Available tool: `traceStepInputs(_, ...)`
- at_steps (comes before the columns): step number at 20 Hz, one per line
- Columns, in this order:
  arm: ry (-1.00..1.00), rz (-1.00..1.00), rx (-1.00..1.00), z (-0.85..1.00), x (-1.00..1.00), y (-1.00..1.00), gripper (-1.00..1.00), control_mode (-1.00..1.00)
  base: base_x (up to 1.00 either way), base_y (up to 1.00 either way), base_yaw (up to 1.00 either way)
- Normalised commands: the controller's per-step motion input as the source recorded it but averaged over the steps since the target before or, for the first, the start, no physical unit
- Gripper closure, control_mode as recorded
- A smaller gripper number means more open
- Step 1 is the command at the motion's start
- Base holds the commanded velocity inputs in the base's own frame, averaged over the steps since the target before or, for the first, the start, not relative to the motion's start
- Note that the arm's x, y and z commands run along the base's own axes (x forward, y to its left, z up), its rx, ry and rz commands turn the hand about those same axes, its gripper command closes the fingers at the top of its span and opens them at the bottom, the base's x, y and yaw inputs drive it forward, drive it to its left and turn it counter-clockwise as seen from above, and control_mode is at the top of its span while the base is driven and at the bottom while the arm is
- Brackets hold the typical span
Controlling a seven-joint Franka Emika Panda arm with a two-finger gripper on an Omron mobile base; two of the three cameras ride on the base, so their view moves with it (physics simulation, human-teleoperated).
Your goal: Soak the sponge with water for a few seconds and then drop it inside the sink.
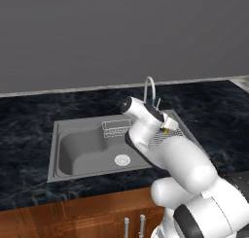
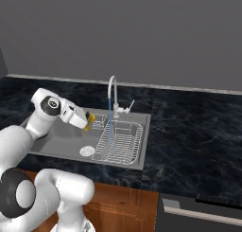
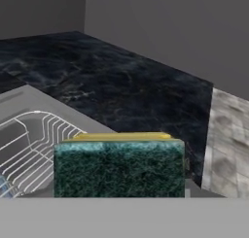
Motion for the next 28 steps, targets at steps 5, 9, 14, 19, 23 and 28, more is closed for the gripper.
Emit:
traceStepInputs(5, 0.0, 0.0, 0.0, -0.02, 0.21, 0.0, 1.0, -1.0, 0.0, 0.0, 0.0)
traceStepInputs(9, 0.0, 0.0, 0.0, -0.09, 0.18, -0.04, 1.0, -1.0, 0.0, 0.0, 0.0)
traceStepInputs(14, -0.01, -0.01, 0.0, -0.15, 0.13, -0.09, 1.0, -1.0, 0.0, 0.0, 0.0)
traceStepInputs(19, -0.01, -0.02, 0.0, -0.13, 0.12, -0.11, 1.0, -1.0, 0.0, 0.0, 0.0)
traceStepInputs(23, -0.03, -0.03, 0.0, -0.04, 0.07, -0.1, 1.0, -1.0, 0.0, 0.0, 0.0)
traceStepInputs(28, -0.04, -0.07, 0.0, -0.05, 0.05, 0.0, 1.0, -1.0, 0.0, 0.0, 0.0)
